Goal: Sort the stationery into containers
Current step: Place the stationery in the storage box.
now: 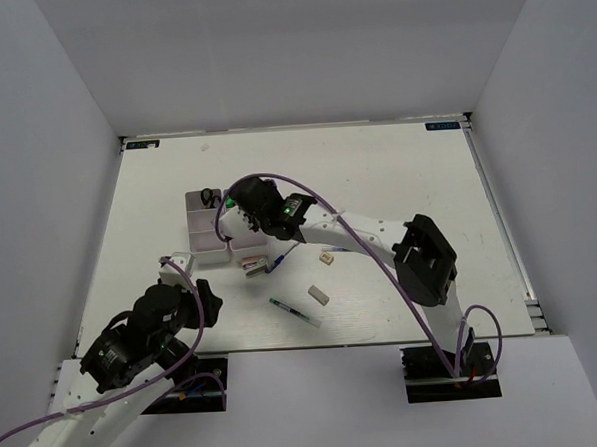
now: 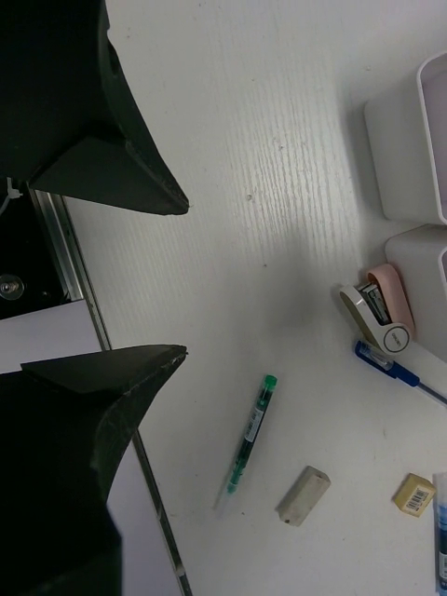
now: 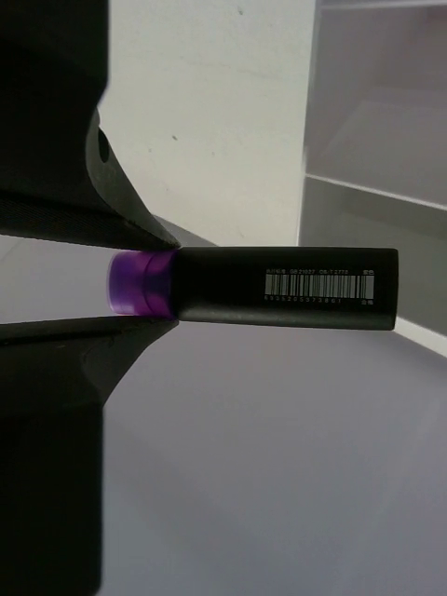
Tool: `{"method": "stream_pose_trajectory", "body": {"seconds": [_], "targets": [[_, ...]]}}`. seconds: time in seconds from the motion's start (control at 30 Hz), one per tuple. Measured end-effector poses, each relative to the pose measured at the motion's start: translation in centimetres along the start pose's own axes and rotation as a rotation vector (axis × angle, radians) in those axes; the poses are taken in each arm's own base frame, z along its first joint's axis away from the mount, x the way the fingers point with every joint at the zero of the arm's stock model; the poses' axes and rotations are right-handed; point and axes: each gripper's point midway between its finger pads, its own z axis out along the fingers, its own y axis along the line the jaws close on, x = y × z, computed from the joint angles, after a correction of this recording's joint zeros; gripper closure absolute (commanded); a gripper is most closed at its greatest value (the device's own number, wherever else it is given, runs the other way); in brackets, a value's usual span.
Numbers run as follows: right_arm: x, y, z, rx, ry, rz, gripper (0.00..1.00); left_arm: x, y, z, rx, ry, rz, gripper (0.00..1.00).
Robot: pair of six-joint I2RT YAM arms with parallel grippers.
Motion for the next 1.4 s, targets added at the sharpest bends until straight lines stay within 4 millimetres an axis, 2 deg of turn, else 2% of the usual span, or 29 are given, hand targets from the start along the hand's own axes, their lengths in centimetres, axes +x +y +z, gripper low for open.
{"method": "stream_pose_trajectory", "body": {"seconds": [0.2, 0.53, 0.87, 1.27, 1.4], "targets": [[-0.5, -1.5, 0.3, 0.064, 0.028, -0.062, 1.00, 0.0, 0.0, 0.0, 0.001, 0.000, 0.000, 0.32], [-0.9, -1.2, 3.6, 0.060, 0.134, -0.116, 1.00, -0.1, 0.0, -0.1, 0.007, -0.012, -0.004, 0.32], [-0.6, -1.2, 3.4, 0.062, 0.192, -0.138, 0.99, -0.2, -0.1, -0.2, 0.010, -0.017, -0.005, 0.32], [-0.6, -1.0, 3.1, 0.054, 0.213, -0.157, 0.53, -0.2, -0.1, -0.2, 0.010, -0.017, -0.005, 0.32], [-0.9, -0.9, 3.0, 0.051, 0.213, -0.164, 0.47, -0.2, -0.1, -0.2, 0.010, -0.018, -0.005, 0.32]]}}
